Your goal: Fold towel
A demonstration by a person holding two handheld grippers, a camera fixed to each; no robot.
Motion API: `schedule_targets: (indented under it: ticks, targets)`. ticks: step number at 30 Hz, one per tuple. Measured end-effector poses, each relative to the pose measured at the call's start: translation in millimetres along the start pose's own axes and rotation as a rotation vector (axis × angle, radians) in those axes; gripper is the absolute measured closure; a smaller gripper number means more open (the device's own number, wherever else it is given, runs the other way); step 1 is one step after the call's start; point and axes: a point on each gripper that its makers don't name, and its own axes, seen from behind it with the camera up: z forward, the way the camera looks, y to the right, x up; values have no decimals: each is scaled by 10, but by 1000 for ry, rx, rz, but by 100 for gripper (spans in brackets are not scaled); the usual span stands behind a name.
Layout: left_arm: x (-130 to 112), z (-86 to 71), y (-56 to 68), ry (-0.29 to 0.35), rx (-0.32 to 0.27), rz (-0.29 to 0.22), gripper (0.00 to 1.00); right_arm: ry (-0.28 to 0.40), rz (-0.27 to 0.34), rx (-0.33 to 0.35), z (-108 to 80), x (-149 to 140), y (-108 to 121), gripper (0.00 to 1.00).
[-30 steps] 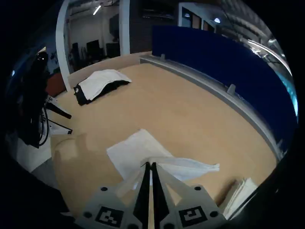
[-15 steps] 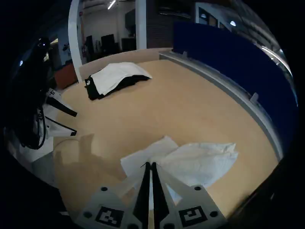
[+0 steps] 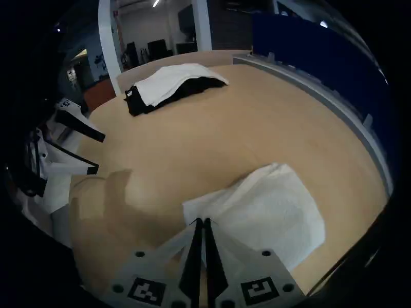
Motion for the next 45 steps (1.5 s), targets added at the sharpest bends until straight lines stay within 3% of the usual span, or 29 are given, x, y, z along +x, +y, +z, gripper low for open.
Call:
schedule_targets:
  ticks: [10, 12, 14, 23, 30, 36, 45]
  targets:
    - [-14, 20, -28, -3, 0, 1, 7, -4, -5, 4, -35, 14, -2, 91]
    - [-25, 21, -28, -5, 1, 3, 7, -1, -7, 8, -46, 27, -10, 78]
    - [-35, 21, -34, -5, 2, 3, 7, 4, -14, 12, -67, 42, -23, 52]
    - [-44, 1, -79, -6, 11, 2, 7, 24, -19, -11, -229, 56, 9, 24]
    - [-16, -5, -70, -5, 12, 9, 7, 16, 23, -129, -466, -106, 246, 0]
    - [2, 16, -29, -4, 7, 16, 7, -1, 125, -223, -676, -373, 396, 0]
    - [37, 28, 22, -1, 1, 25, 7, 12, 241, -268, -759, -497, 323, 0]
